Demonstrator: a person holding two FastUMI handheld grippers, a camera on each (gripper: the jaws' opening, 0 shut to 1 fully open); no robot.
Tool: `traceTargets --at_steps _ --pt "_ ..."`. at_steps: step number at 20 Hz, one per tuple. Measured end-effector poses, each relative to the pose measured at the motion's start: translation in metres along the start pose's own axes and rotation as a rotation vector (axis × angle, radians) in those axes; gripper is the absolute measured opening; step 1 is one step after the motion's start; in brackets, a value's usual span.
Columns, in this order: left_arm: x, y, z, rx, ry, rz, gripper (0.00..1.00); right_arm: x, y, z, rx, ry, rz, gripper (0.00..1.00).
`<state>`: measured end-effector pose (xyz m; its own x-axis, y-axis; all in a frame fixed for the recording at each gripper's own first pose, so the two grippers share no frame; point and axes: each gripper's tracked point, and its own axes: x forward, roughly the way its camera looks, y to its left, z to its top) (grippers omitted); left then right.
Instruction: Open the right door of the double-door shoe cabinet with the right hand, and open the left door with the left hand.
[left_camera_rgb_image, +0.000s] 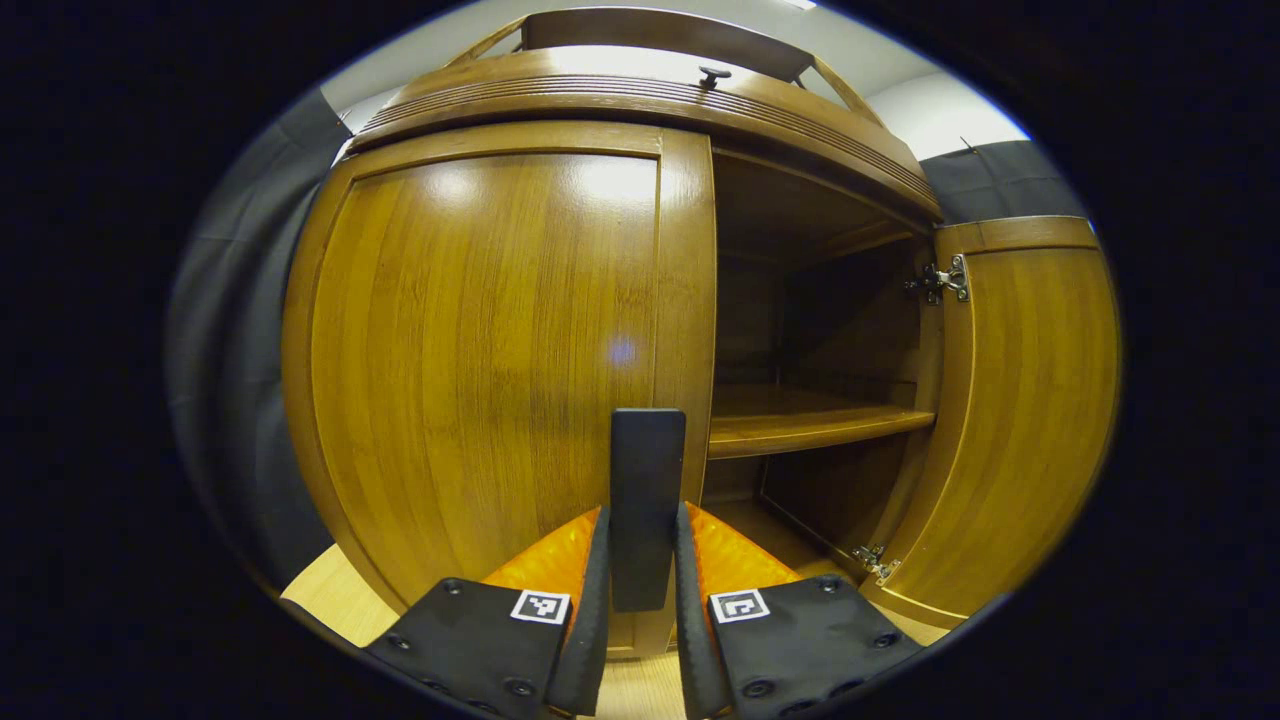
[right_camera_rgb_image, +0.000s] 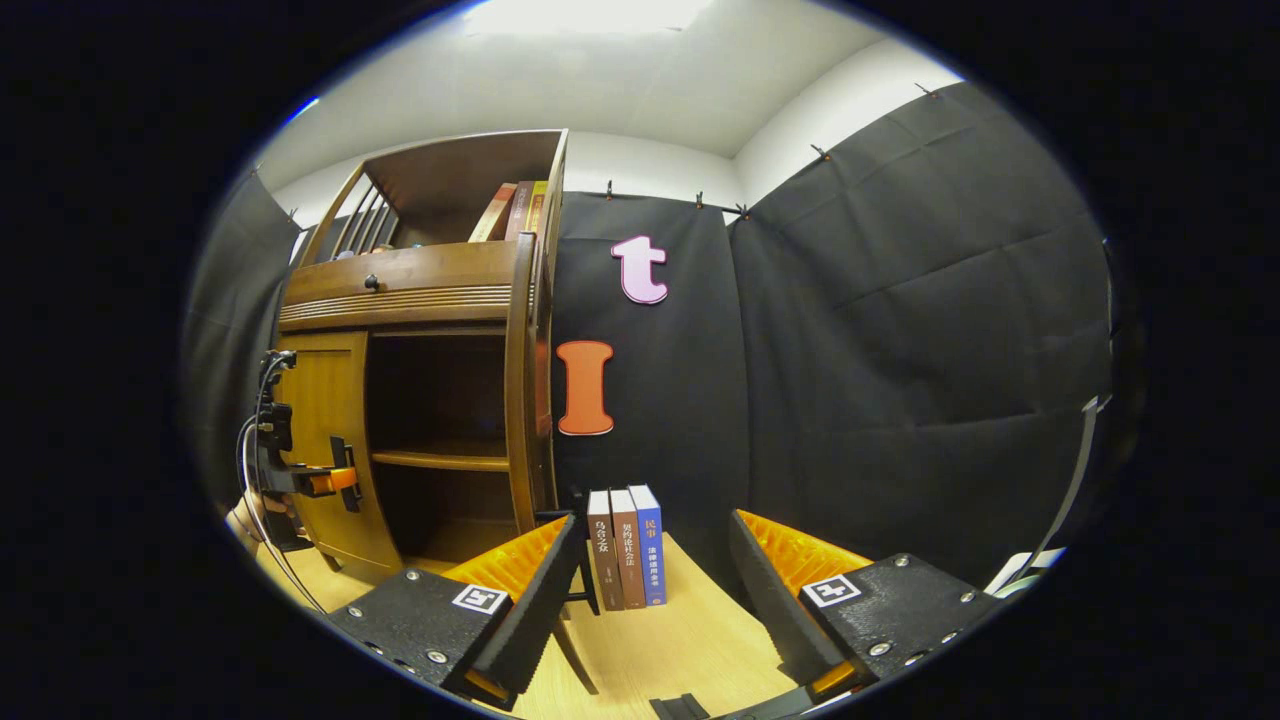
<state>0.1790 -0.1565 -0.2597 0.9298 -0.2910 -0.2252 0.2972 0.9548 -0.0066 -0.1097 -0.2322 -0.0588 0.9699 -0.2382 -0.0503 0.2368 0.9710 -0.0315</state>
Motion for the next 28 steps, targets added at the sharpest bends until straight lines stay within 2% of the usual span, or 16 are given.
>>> traceTargets --at_steps 3,4,5,6,13,26,28 --pt "-0.01 0.0 -0.002 0.005 0.01 -0.007 0.35 -0.005 0.013 0.004 -0.001 0.0 0.015 0.92" --pt "-0.012 0.0 -0.002 0.0 0.01 -0.016 0.3 -0.007 0.015 0.006 -0.003 -0.004 0.019 0.94" --pt "-0.016 -0.001 0.0 0.002 0.015 -0.027 0.3 -0.009 0.02 0.008 -0.005 -0.007 0.022 0.87" --pt "-0.024 -0.001 -0.001 0.004 0.016 -0.038 0.31 -0.011 0.027 0.008 -0.01 -0.008 0.026 0.92" --pt "-0.085 0.007 -0.003 0.019 0.014 -0.104 0.3 -0.023 0.073 0.014 -0.009 -0.017 0.097 0.92" --pt "-0.182 0.053 -0.002 0.026 0.002 -0.112 0.3 -0.034 0.149 0.011 -0.003 -0.013 0.231 0.92" --pt "-0.193 0.059 -0.001 0.046 0.0 -0.094 0.17 -0.035 0.159 0.01 -0.002 -0.012 0.249 0.92"
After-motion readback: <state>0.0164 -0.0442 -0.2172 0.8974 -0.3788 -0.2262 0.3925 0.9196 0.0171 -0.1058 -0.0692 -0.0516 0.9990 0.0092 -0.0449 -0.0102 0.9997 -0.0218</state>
